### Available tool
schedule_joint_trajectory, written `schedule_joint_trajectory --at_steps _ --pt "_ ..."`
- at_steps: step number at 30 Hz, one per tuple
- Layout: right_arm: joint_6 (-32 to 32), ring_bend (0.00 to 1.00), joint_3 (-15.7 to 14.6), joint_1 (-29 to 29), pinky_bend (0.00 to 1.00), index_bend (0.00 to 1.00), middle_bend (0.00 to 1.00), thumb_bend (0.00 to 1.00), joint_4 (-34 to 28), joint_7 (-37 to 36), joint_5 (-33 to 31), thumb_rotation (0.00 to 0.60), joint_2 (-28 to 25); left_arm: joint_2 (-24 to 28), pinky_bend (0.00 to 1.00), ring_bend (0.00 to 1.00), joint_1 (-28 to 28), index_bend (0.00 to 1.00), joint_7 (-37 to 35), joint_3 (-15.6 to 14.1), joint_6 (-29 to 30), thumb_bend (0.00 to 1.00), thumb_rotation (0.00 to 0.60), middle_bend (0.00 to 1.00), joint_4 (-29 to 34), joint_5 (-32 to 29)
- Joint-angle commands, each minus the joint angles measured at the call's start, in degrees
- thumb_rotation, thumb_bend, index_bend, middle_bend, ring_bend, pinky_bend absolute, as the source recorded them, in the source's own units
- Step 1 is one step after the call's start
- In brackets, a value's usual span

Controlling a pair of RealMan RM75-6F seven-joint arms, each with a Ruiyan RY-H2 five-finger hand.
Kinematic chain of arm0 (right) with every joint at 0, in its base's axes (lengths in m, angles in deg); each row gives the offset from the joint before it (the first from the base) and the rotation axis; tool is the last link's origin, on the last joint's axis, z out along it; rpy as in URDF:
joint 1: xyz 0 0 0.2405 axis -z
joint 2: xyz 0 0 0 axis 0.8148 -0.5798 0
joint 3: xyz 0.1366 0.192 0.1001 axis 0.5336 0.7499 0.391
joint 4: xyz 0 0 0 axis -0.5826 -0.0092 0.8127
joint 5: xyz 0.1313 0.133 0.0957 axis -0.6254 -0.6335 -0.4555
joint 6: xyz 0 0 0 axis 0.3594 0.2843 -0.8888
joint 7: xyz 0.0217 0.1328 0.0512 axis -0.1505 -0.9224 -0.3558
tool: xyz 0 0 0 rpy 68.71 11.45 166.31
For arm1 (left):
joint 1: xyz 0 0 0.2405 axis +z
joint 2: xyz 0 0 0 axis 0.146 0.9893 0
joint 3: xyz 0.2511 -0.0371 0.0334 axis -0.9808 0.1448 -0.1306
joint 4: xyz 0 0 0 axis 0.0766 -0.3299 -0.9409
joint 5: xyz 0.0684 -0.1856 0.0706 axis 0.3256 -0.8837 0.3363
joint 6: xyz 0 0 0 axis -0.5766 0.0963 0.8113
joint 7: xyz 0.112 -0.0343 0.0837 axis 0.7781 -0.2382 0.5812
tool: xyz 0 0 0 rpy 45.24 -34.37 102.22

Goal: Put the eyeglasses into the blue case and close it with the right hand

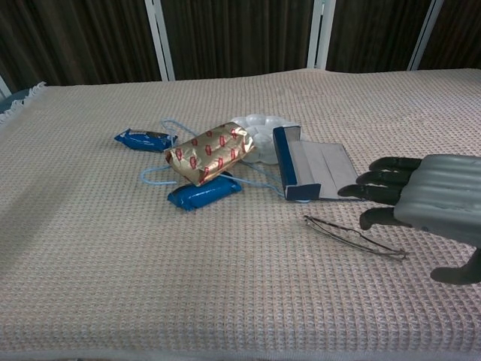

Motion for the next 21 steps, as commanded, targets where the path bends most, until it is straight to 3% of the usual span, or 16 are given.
schedule_joint_trajectory --at_steps 1,5,10,21 --pt "1.20 0.00 2.13 -0.14 0.00 0.35 0.00 0.38 2.14 -1.24 -2.38 0.600 0.13 -0.01 0.08 0.00 -0.04 0.00 0.04 0.03 -0.10 0.39 0.600 0.00 0.04 -0.10" --pt "2.74 0.00 3.44 -0.22 0.00 0.33 0.00 0.40 4.44 -2.21 -5.54 0.600 0.19 -0.01 0.08 0.00 0.01 0.00 0.15 -0.02 0.06 0.39 0.600 0.00 0.05 0.08" --pt "5.82 0.00 2.55 0.22 0.00 0.30 0.00 0.47 5.72 -6.65 -5.65 0.600 -0.55 -0.02 0.08 0.00 -0.12 0.00 0.15 -0.08 -0.35 0.39 0.600 0.00 0.02 -0.04" --pt "7.30 0.00 0.26 2.24 0.00 0.30 0.00 0.48 7.66 -13.29 1.26 0.600 -2.24 -0.14 0.08 0.00 -0.22 0.00 0.59 -0.01 -0.58 0.39 0.600 0.00 0.15 -0.22"
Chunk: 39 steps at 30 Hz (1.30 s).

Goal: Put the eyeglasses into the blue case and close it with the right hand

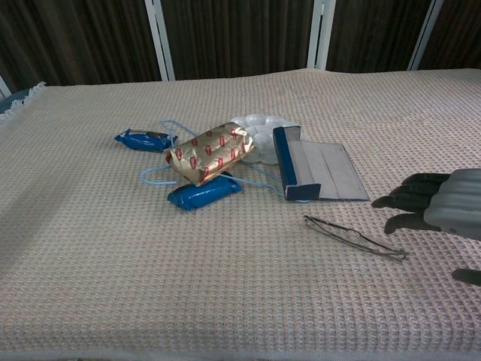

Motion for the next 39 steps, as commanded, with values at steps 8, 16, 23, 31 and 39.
schedule_joint_trajectory --at_steps 8,16,23,31,39 --pt "0.68 0.00 -1.37 1.78 0.00 0.31 0.00 0.48 0.04 0.09 3.64 0.600 -0.35 -0.08 0.08 0.00 -0.06 0.00 0.40 -0.05 -0.09 0.39 0.600 0.00 0.12 0.06" --pt "1.85 0.00 -0.84 2.13 0.00 0.31 0.00 0.48 -0.62 1.35 4.22 0.600 0.61 -0.05 0.08 0.00 -0.13 0.00 0.30 -0.07 -0.19 0.39 0.600 0.00 0.09 0.07" --pt "3.09 0.00 0.32 1.87 0.00 0.31 0.00 0.48 -1.43 2.42 4.85 0.600 2.93 -0.01 0.08 0.00 -0.10 0.00 0.12 -0.07 -0.04 0.39 0.600 0.00 0.04 0.15" --pt "3.38 0.00 1.85 1.59 0.00 0.30 0.00 0.48 -1.54 2.82 5.26 0.600 4.80 0.15 0.08 0.00 0.06 0.00 -0.25 -0.16 0.26 0.39 0.600 0.00 -0.02 0.29" --pt "-0.43 0.00 2.43 2.63 0.00 0.36 0.00 0.47 0.26 -5.11 11.55 0.600 2.45 0.41 0.09 0.00 0.12 0.00 -0.59 -0.18 0.08 0.39 0.600 0.00 0.22 0.01"
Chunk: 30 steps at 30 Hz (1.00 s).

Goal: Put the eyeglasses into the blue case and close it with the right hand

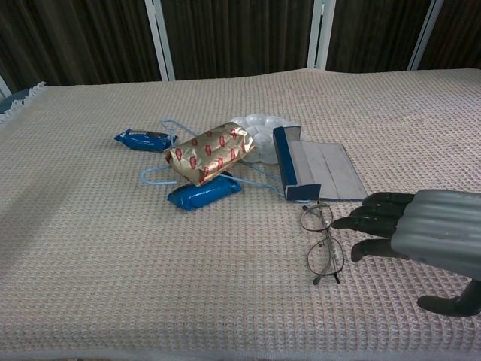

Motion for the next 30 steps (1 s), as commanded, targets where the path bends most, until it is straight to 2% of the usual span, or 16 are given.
schedule_joint_trajectory --at_steps 1,4,13,23,30 --pt "-1.91 0.00 0.76 0.33 0.00 0.37 0.00 0.46 1.82 -4.77 3.35 0.600 -0.80 0.03 0.09 0.00 -0.01 0.00 0.07 -0.05 -0.04 0.39 0.600 0.00 0.08 0.07" --pt "-3.68 0.00 2.20 0.09 0.00 0.40 0.00 0.41 4.49 -8.77 6.35 0.600 0.39 0.02 0.09 0.00 -0.05 0.00 0.13 -0.01 -0.11 0.39 0.600 0.00 0.19 0.01" --pt "-4.20 0.00 7.51 -3.95 0.00 0.52 0.00 0.40 14.86 -13.52 12.15 0.600 7.49 -0.01 0.09 0.00 -0.28 0.00 0.07 0.15 -0.50 0.39 0.600 0.00 0.16 -0.25" --pt "-3.05 0.00 6.98 -7.04 0.00 0.56 0.00 0.40 23.08 -17.63 17.20 0.600 10.67 -0.07 0.09 0.00 -0.22 0.00 0.15 0.09 -0.41 0.39 0.600 0.00 0.17 -0.17" --pt "-1.63 0.00 6.45 -9.20 0.00 0.57 0.00 0.40 26.43 -21.15 19.14 0.600 12.12 -0.30 0.09 0.00 -0.33 0.00 0.75 0.16 -0.64 0.38 0.600 0.00 0.31 -0.32"
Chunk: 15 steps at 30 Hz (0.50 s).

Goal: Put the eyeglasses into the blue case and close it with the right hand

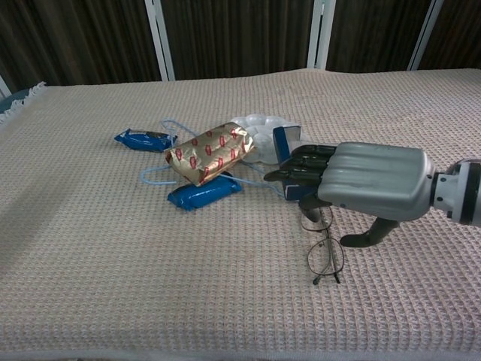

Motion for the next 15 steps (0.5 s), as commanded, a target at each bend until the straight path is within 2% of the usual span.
schedule_joint_trajectory --at_steps 1,15 --pt "0.52 0.00 -0.38 -0.91 0.00 0.57 0.00 0.40 1.07 -1.13 0.96 0.600 0.37 -0.02 0.09 0.00 0.00 0.00 0.01 0.02 0.02 0.39 0.600 0.00 -0.02 -0.04" --pt "2.81 0.00 -1.25 -3.70 0.00 0.58 0.00 0.40 3.94 -1.63 2.99 0.600 1.41 -0.16 0.09 0.00 -0.17 0.00 0.47 0.16 -0.49 0.39 0.600 0.00 0.02 -0.58"
